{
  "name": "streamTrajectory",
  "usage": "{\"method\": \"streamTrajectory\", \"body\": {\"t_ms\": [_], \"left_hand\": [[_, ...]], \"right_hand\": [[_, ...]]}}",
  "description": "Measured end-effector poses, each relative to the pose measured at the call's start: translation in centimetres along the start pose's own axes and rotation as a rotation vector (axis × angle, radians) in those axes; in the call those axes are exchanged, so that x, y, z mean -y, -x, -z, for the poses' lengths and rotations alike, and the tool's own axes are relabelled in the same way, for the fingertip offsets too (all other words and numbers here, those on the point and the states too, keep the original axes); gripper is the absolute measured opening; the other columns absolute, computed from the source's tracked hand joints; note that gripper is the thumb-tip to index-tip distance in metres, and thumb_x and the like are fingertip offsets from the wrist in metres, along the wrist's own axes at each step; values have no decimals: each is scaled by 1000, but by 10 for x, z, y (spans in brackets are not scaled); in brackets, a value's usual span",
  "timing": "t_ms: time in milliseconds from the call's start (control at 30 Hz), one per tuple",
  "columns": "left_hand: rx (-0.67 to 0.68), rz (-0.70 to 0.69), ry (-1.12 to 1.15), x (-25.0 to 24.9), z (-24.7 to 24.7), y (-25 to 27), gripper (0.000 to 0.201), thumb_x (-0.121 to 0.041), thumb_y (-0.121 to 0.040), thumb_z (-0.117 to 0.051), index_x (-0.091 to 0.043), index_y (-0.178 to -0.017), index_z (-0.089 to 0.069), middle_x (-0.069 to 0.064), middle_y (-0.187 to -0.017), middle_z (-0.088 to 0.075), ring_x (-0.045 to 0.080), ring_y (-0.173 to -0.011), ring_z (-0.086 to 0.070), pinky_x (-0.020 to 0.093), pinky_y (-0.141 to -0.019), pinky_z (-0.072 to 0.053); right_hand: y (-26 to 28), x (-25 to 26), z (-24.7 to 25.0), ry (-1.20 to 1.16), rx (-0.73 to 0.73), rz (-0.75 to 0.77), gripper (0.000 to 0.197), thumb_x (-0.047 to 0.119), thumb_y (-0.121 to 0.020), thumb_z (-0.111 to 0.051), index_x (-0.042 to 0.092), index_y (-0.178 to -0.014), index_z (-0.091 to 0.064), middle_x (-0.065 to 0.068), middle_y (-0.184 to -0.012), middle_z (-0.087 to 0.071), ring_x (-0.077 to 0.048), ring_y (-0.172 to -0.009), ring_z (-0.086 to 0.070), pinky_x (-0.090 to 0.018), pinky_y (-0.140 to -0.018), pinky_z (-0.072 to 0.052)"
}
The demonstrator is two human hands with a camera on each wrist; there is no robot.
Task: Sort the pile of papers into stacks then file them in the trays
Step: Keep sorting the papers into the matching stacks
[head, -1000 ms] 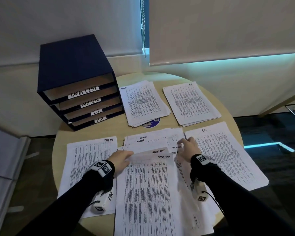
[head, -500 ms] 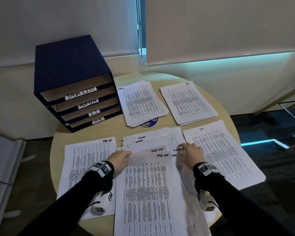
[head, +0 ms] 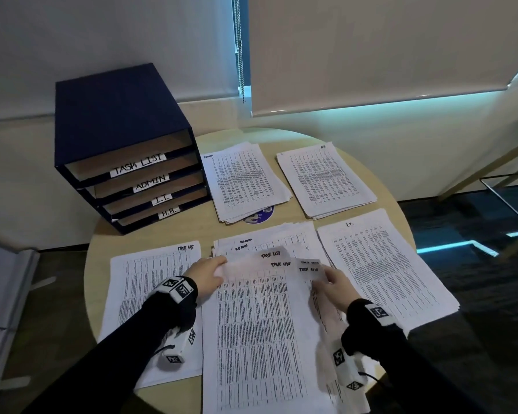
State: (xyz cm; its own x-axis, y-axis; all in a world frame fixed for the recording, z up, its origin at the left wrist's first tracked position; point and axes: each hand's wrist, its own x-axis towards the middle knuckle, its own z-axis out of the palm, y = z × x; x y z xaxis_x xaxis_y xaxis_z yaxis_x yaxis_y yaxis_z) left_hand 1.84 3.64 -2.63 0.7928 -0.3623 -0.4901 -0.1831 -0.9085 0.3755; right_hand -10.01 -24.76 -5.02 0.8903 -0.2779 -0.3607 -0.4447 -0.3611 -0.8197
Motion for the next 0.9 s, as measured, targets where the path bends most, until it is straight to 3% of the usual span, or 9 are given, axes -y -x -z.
{"method": "streamTrajectory", "body": {"t_ms": [100,167,233,333,433,533,667,800,900], "left_hand": [[9,11,11,4,2,-3,53,-29,-96,-53,-26,-146,-34,5,-147,-40,22,-129,-45,34,-107,-34],[36,17,13,8,5,-6,57,-31,-96,-54,-26,-148,-31,5,-150,-37,21,-133,-42,34,-111,-32],[71,7,-4,13,6,-9,55,-28,-96,-53,-26,-147,-32,4,-150,-38,22,-133,-43,34,-111,-33],[97,-55,22,11,10,-10,44,-13,-94,-52,-32,-132,-40,-1,-143,-48,21,-117,-55,32,-102,-42],[67,-112,87,10,13,-11,53,2,-88,-54,-28,-128,-37,0,-143,-47,20,-128,-49,31,-105,-39],[59,-103,142,13,15,-10,40,0,-87,-55,-29,-112,-46,5,-139,-51,20,-130,-47,32,-105,-38],[29,-69,215,18,15,-10,17,-7,-88,-58,-22,-88,-65,1,-137,-53,19,-130,-47,34,-110,-28],[53,-54,288,20,20,-9,29,-10,-91,-52,-32,-82,-69,2,-141,-50,20,-129,-47,35,-107,-34],[99,-13,421,12,25,-8,28,-15,-93,-48,-28,-83,-71,2,-135,-51,20,-111,-52,33,-86,-46]], "right_hand": [[-3,10,12,-167,-181,-20,21,-5,-88,-52,13,-86,-63,-7,-83,-67,-17,-70,-60,-30,-71,-47],[-6,21,24,-315,-213,-28,24,-6,-88,-52,15,-87,-63,-8,-87,-67,-21,-75,-60,-36,-77,-49],[-8,34,34,-286,-229,30,23,-6,-87,-54,14,-93,-65,-6,-89,-68,-17,-80,-62,-32,-79,-50],[-10,60,51,-233,-439,172,26,-10,-84,-52,12,-93,-63,-5,-83,-65,-12,-75,-60,-22,-73,-47],[-10,86,78,-484,-636,256,24,-6,-85,-55,17,-84,-59,0,-80,-61,-7,-71,-57,-16,-68,-46],[-7,105,103,-712,-736,306,18,2,-87,-59,20,-83,-59,7,-77,-66,-2,-70,-59,-23,-71,-48],[-3,106,113,-932,-677,256,24,-6,-91,-49,17,-94,-55,20,-70,-69,3,-68,-63,-14,-61,-49],[-9,71,83,-573,-444,62,18,-2,-92,-48,11,-99,-58,5,-81,-62,-16,-72,-54,-22,-51,-41],[-14,38,41,-388,-194,-74,14,-6,-90,-52,3,-86,-61,-2,-69,-64,-21,-66,-52,-20,-54,-45]]}}
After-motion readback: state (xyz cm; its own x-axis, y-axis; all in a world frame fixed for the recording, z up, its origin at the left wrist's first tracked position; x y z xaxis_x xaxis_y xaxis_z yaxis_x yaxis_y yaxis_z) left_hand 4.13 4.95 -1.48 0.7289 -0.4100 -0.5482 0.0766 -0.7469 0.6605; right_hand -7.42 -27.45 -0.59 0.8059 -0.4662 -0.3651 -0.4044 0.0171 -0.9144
